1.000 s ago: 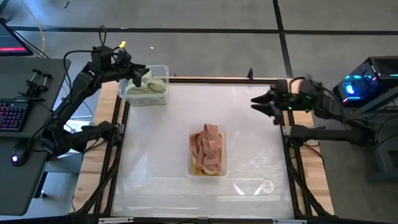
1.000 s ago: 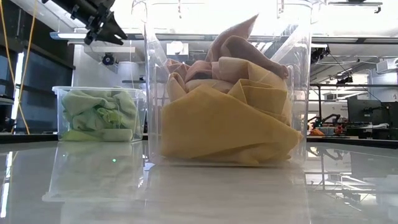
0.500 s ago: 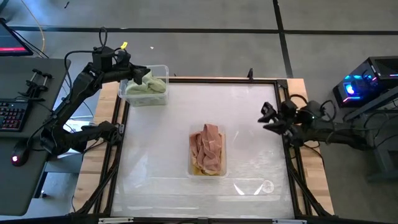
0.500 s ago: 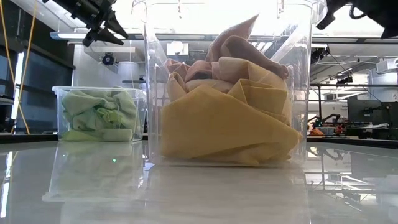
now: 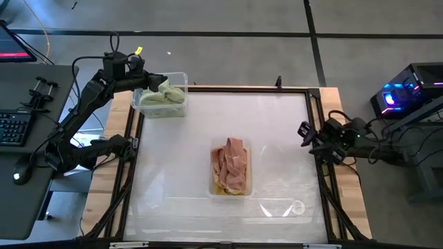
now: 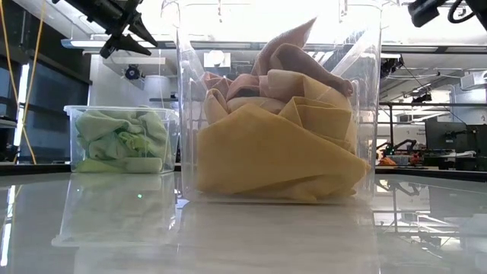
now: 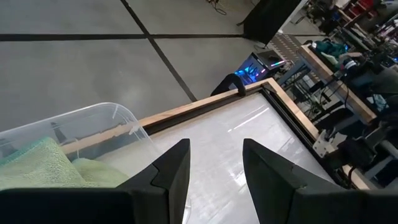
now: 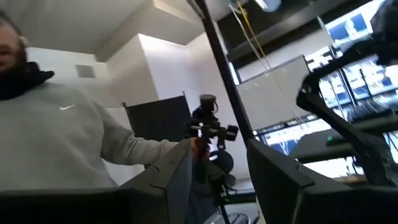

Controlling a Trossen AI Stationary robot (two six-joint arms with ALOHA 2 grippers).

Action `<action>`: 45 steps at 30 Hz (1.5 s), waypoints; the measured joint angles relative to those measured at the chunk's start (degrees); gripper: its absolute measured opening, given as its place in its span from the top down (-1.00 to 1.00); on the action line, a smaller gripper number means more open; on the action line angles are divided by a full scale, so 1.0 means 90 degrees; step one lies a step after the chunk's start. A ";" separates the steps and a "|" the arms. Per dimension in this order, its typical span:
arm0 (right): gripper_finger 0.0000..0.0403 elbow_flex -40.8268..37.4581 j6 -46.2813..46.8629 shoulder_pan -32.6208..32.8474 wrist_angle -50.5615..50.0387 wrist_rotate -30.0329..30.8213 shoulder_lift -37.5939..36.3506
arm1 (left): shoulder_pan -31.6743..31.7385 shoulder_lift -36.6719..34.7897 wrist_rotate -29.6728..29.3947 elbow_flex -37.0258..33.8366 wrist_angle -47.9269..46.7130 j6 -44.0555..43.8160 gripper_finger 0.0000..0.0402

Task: Sort towels by color in basket
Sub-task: Return to Home Position

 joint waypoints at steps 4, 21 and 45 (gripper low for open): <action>0.25 0.0000 -0.0012 0.0156 -0.0875 0.0365 -0.0502 | 0.0000 0.0000 0.0000 0.0000 -0.0049 0.0003 0.34; 0.25 -0.0061 -0.0879 0.0408 -0.3092 0.2504 -0.0997 | -0.0145 -0.0009 0.0104 0.0010 0.0093 0.0828 0.34; 0.25 -0.1166 -0.0679 0.0408 -0.2889 0.4527 -0.0992 | -0.0925 -0.0179 0.0117 0.0007 0.0146 0.1880 0.34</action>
